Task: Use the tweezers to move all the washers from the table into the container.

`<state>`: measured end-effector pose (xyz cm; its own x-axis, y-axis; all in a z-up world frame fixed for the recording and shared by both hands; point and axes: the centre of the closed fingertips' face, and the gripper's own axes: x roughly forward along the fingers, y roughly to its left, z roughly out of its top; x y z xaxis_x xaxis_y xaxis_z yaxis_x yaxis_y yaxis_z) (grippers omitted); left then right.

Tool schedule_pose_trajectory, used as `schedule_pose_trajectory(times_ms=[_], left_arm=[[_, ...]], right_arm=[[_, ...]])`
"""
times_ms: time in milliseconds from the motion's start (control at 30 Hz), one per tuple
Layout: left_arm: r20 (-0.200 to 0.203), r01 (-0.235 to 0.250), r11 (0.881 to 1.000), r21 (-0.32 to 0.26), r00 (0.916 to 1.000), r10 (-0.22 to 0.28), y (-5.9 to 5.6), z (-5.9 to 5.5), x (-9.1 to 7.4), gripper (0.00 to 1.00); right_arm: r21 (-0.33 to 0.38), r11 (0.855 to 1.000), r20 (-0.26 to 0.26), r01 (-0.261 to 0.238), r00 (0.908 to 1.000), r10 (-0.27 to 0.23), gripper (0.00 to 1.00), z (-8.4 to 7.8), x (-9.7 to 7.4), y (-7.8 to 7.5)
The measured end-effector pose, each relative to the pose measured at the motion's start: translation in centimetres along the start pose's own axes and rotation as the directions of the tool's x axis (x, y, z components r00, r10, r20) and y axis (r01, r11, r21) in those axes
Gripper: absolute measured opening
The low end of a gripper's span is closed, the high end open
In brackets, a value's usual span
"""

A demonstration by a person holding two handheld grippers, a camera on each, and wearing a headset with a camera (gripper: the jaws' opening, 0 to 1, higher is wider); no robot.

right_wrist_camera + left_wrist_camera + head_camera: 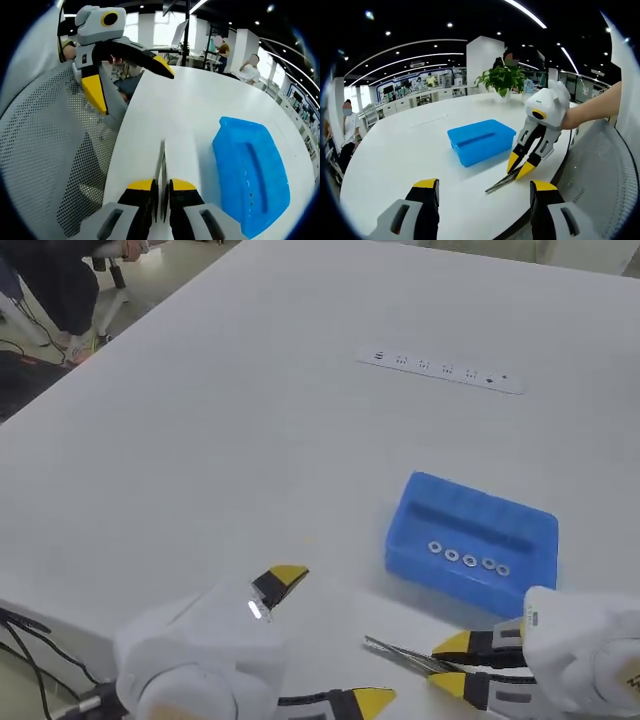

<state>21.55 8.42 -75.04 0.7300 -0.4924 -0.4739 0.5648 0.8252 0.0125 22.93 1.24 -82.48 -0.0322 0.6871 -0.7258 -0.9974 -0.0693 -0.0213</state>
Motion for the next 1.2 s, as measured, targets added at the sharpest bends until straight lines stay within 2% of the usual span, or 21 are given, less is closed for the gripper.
schedule_pose_trajectory(times_ms=[100, 133, 233, 333, 400, 500, 533, 567, 600, 633, 667, 700, 767, 800, 867, 900, 933, 1000, 1033, 1067, 1200], left_arm=[[0.002, -0.008, 1.000, -0.001, 1.0000, 0.008, 0.1, 0.0, 0.0, 0.75], [0.007, -0.011, 1.000, -0.002, 0.9999, 0.011, 0.2, 0.1, 0.0, 0.75], [0.024, -0.014, 1.000, -0.002, 0.9996, 0.014, 0.2, 0.4, -0.1, 0.75], [0.031, -0.035, 0.999, 0.004, 0.9989, 0.035, 0.6, 0.5, -0.2, 0.77], [0.027, -0.028, 0.999, -0.016, 0.9992, 0.029, 0.5, 0.4, -0.3, 0.76], [0.041, -0.045, 0.999, -0.026, 0.9981, 0.046, 0.7, 0.7, -0.3, 0.90], [0.054, -0.050, 0.997, -0.055, 0.9972, 0.053, 0.9, 0.9, -0.3, 0.95], [0.063, -0.046, 0.996, -0.079, 0.9967, 0.051, 0.9, 1.1, -0.4, 0.99], [0.063, -0.043, 0.995, -0.092, 0.9968, 0.049, 1.0, 1.2, -0.6, 0.99], [0.083, -0.052, 0.992, -0.118, 0.9946, 0.062, 1.4, 1.6, -0.7, 0.99], [0.095, -0.054, 0.987, -0.150, 0.9931, 0.069, 1.7, 1.8, -0.8, 0.99], [0.106, -0.053, 0.977, -0.205, 0.9914, 0.076, 2.2, 2.0, -1.0, 0.99], [0.148, -0.055, 0.961, -0.271, 0.9841, 0.098, 3.0, 2.9, -1.7, 0.99], [0.184, -0.069, 0.953, -0.296, 0.9746, 0.128, 3.7, 3.7, -2.3, 0.99], [0.238, -0.095, 0.948, -0.305, 0.9557, 0.173, 5.0, 5.1, -3.4, 0.99], [0.247, -0.102, 0.947, -0.305, 0.9519, 0.182, 5.3, 5.4, -3.8, 0.99], [0.251, -0.111, 0.947, -0.302, 0.9491, 0.191, 5.7, 5.8, -4.1, 0.99], [0.273, -0.138, 0.948, -0.286, 0.9371, 0.218, 6.5, 6.7, -5.0, 0.99], [0.278, -0.150, 0.951, -0.271, 0.9336, 0.227, 6.8, 7.1, -5.5, 0.99], [0.277, -0.162, 0.951, -0.263, 0.9315, 0.236, 7.0, 7.2, -5.8, 0.99], [0.289, -0.203, 0.945, -0.257, 0.9170, 0.275, 7.7, 7.7, -6.8, 0.99]], right_arm=[[0.046, 0.999, 0.037, 0.029, 0.9988, -0.031, 0.09, 0.3, -0.8, -0.2], [0.091, 0.994, 0.068, 0.056, 0.9957, -0.062, 0.10, 0.6, -1.5, -0.4], [0.195, 0.972, 0.149, 0.131, 0.9756, -0.161, 0.15, 1.5, -3.9, -1.1], [0.299, 0.931, 0.221, 0.207, 0.9348, -0.279, 0.24, 2.0, -6.9, -1.8], [0.373, 0.891, 0.250, 0.260, 0.8964, -0.366, 0.30, 2.0, -9.3, -2.4], [0.428, 0.824, 0.256, 0.371, 0.8249, -0.504, 0.40, 1.6, -13.1, -3.6], [0.438, 0.808, 0.253, 0.394, 0.8083, -0.532, 0.43, 1.4, -14.0, -3.8], [0.452, 0.782, 0.248, 0.429, 0.7814, -0.573, 0.47, 1.1, -15.3, -4.1], [0.460, 0.772, 0.247, 0.439, 0.7718, -0.586, 0.50, 1.0, -15.7, -4.2], [0.488, 0.743, 0.242, 0.458, 0.7473, -0.619, 0.54, 0.7, -16.8, -4.4], [0.502, 0.724, 0.238, 0.474, 0.7289, -0.642, 0.56, 0.5, -17.6, -4.6], [0.517, 0.697, 0.235, 0.496, 0.7010, -0.673, 0.59, 0.3, -18.6, -4.8], [0.536, 0.665, 0.219, 0.520, 0.6753, -0.704, 0.64, -0.3, -19.6, -4.9], [0.552, 0.635, 0.195, 0.540, 0.6573, -0.728, 0.65, -1.0, -20.3, -5.1], [0.566, 0.600, 0.175, 0.565, 0.6288, -0.758, 0.68, -1.7, -21.2, -5.0], [0.578, 0.585, 0.162, 0.569, 0.6222, -0.766, 0.70, -2.0, -21.4, -4.9], [0.601, 0.558, 0.143, 0.572, 0.6099, -0.779, 0.71, -2.5, -21.8, -4.7], [0.619, 0.538, 0.137, 0.572, 0.5962, -0.791, 0.74, -2.9, -22.1, -4.5], [0.635, 0.522, 0.134, 0.569, 0.5844, -0.800, 0.74, -3.1, -22.3, -4.3], [0.641, 0.515, 0.135, 0.570, 0.5768, -0.806, 0.75, -3.2, -22.5, -4.2], [0.655, 0.500, 0.134, 0.566, 0.5647, -0.814, 0.76, -3.1, -22.8, -4.0]])
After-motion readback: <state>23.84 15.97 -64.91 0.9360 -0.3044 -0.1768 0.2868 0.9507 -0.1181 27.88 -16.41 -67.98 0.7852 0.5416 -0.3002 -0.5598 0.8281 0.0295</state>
